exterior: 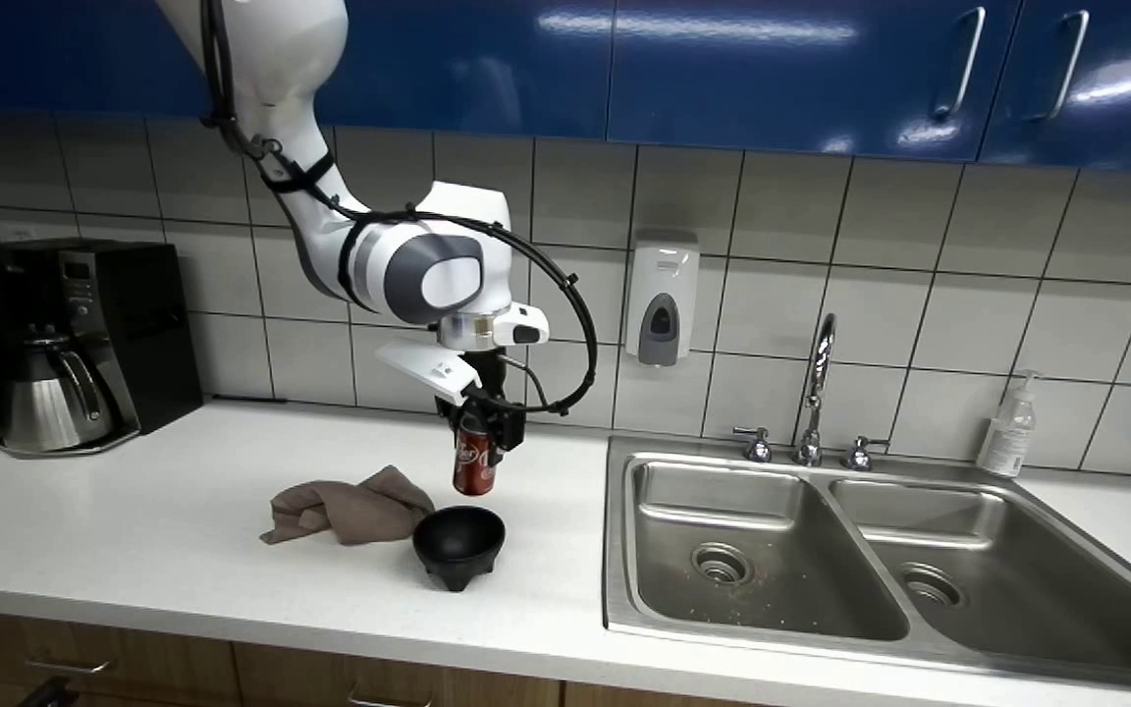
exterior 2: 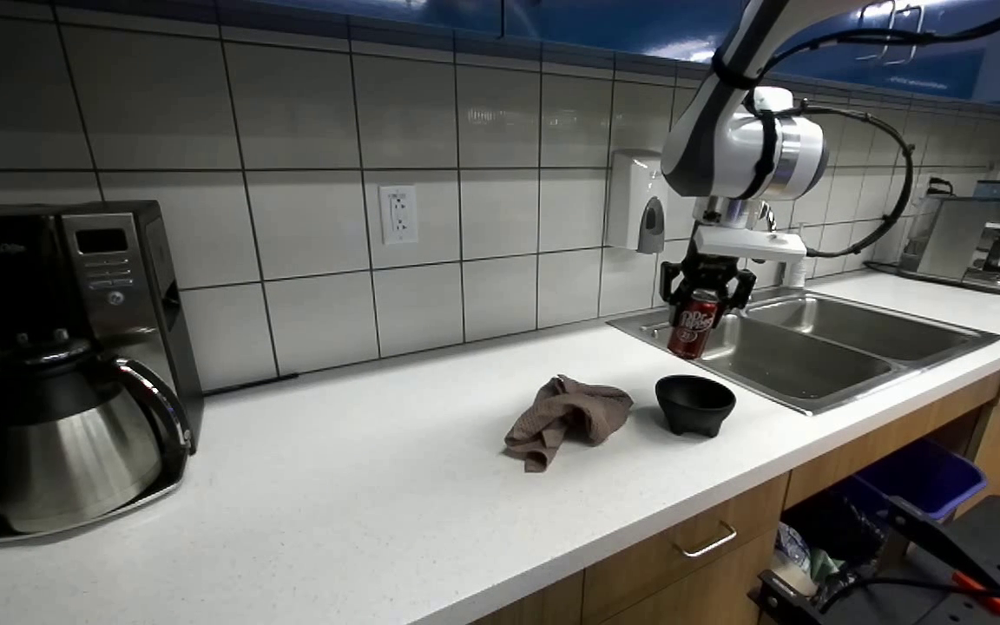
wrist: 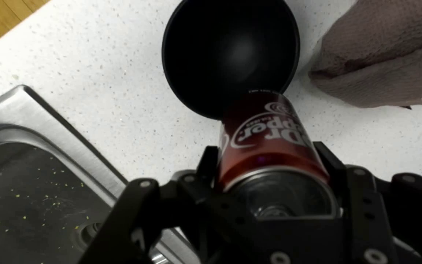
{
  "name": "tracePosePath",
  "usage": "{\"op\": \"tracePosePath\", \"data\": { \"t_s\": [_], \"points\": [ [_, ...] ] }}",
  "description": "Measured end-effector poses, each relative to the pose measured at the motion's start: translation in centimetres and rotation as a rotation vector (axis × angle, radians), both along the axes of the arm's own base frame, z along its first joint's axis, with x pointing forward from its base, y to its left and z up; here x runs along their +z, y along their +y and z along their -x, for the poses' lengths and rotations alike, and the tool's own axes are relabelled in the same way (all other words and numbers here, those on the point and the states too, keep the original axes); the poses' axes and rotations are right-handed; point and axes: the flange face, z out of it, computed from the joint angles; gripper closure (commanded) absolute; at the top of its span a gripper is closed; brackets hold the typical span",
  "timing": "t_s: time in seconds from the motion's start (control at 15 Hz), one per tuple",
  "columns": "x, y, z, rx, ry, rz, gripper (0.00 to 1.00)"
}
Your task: Put the red can in the black bowl.
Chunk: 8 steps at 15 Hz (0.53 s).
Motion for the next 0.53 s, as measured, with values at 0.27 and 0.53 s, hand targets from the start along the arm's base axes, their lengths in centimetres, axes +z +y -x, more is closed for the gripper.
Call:
{"op": "tracePosePath", "data": {
  "t_s": [0.27,0.53],
  "points": [
    [-0.7,0.8,1.7,0.039,0.026,-0.01,0.6],
    [-1.5,1.1,3.1,0.058,0.05,-0.017,0.6]
  ]
}}
